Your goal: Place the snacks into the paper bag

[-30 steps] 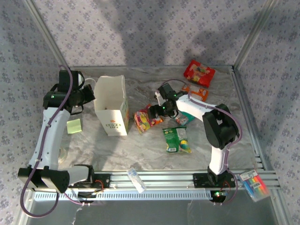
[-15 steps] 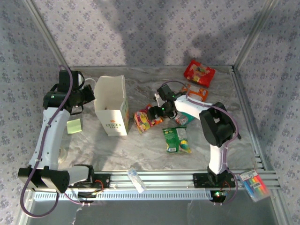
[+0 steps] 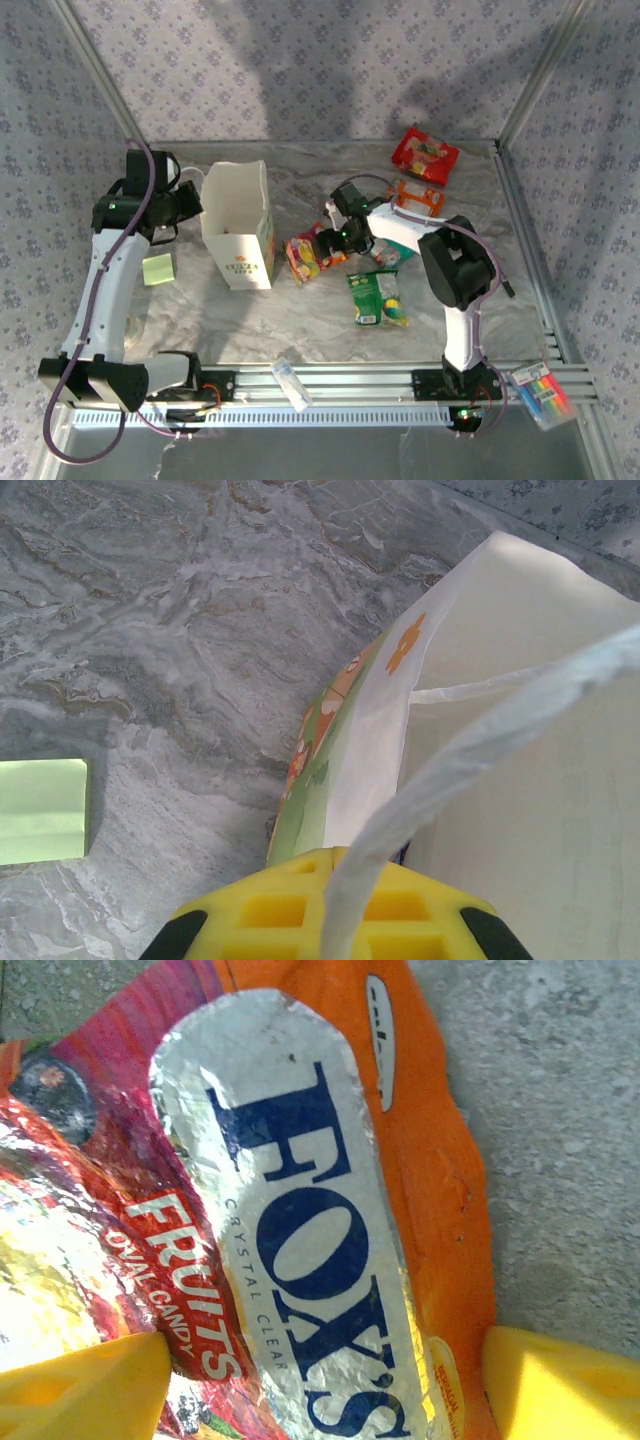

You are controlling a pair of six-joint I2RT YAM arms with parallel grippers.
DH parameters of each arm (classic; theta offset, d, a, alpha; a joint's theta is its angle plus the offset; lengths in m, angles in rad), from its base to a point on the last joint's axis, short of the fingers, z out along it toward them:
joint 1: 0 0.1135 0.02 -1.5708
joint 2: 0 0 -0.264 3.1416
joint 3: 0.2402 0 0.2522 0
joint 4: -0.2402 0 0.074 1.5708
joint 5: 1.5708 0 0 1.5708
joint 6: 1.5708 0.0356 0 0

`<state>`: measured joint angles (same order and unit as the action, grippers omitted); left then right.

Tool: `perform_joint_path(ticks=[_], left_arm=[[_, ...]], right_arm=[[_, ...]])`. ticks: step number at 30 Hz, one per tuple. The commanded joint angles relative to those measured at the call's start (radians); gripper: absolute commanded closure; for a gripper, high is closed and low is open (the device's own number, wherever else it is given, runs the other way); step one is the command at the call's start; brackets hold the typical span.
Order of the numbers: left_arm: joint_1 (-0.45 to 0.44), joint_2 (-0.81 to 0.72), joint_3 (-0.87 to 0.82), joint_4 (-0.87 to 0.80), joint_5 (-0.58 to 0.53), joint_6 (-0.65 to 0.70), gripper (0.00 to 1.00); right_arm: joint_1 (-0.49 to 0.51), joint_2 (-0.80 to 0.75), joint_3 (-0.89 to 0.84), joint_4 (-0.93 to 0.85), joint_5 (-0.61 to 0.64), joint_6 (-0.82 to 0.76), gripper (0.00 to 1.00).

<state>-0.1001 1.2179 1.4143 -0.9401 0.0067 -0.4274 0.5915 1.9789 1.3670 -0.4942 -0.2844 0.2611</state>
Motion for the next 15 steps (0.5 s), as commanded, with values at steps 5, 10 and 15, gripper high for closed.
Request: perform_joint_path(ticks=[5, 10, 15], left_arm=[[-0.003, -0.018, 0.003, -0.014, -0.007, 0.015, 0.94], [-0.003, -0.022, 0.005, -0.015, -0.006, 0.016, 0.94], [-0.003, -0.019, 0.003, -0.016, -0.007, 0.015, 0.93]], right_arm=[[0.024, 0.032, 0.036, -0.055, 0.028, -0.016, 0.32], [0.024, 0.026, 0.042, -0.063, 0.048, -0.019, 0.45], [0.023, 0.019, 0.054, -0.076, 0.062, -0.020, 0.49]])
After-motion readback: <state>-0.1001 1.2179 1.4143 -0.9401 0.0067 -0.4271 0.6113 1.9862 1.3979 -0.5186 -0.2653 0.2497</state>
